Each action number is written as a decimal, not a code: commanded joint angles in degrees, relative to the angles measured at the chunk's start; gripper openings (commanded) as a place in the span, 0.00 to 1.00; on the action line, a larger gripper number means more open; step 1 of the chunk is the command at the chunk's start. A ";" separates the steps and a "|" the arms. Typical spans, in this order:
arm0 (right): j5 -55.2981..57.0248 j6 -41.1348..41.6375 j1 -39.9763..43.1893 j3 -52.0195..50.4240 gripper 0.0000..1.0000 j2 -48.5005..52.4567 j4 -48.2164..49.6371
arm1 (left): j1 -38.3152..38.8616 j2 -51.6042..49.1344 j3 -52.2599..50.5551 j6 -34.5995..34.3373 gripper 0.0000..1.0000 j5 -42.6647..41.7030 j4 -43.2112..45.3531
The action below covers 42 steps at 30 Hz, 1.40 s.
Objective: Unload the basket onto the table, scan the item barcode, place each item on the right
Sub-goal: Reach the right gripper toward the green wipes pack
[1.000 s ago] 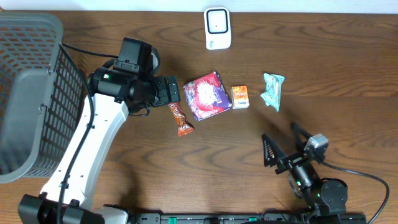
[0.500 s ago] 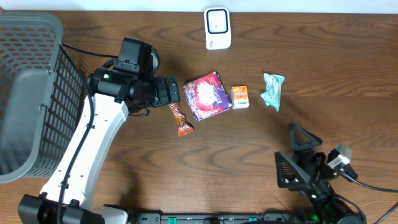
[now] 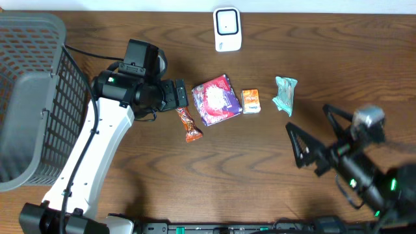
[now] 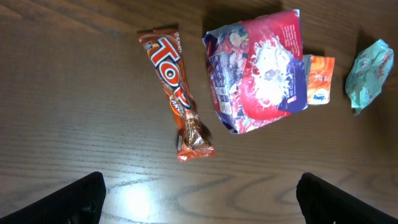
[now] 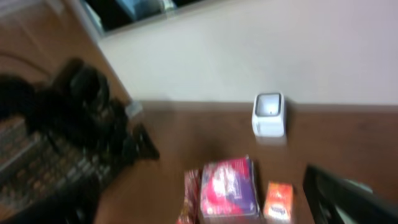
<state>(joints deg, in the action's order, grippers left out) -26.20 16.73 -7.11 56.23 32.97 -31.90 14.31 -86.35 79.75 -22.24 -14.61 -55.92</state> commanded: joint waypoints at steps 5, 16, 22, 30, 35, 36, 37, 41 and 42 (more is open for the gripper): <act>-0.22 -14.25 -0.46 22.88 0.99 23.17 -27.36 | -0.26 0.63 0.20 0.57 0.98 0.81 -0.20; -6.29 -14.21 -0.48 26.21 0.99 40.06 -40.22 | -0.26 0.63 0.20 0.57 0.98 0.81 -0.20; -5.18 -14.21 -0.48 26.18 0.99 43.12 -38.77 | -0.26 0.63 0.22 0.59 0.98 0.81 -0.20; 19.76 -8.39 0.37 26.14 0.99 47.39 -33.20 | -0.26 0.63 0.20 0.57 0.98 0.81 -0.22; 23.69 -3.89 0.63 26.14 0.99 49.46 -29.90 | -0.26 0.63 0.20 0.59 0.98 0.81 -0.20; 23.69 -3.89 0.63 26.14 0.99 49.59 -29.33 | -0.26 0.63 0.20 0.57 0.98 0.81 -0.20; 23.71 -3.89 0.63 26.14 0.99 49.81 -28.46 | -0.26 0.63 0.20 0.57 0.98 0.81 -0.20; 23.76 -3.91 0.63 25.73 0.99 51.32 -23.85 | -0.26 0.63 0.20 0.57 0.98 0.81 -0.20; 23.74 -3.89 0.63 25.29 0.99 51.82 -22.47 | -0.26 0.63 0.20 0.57 0.98 0.81 -0.20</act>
<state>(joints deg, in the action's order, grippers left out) -4.25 11.53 -6.66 81.28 83.46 -56.75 14.31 -86.35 79.75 -22.24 -14.44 -55.94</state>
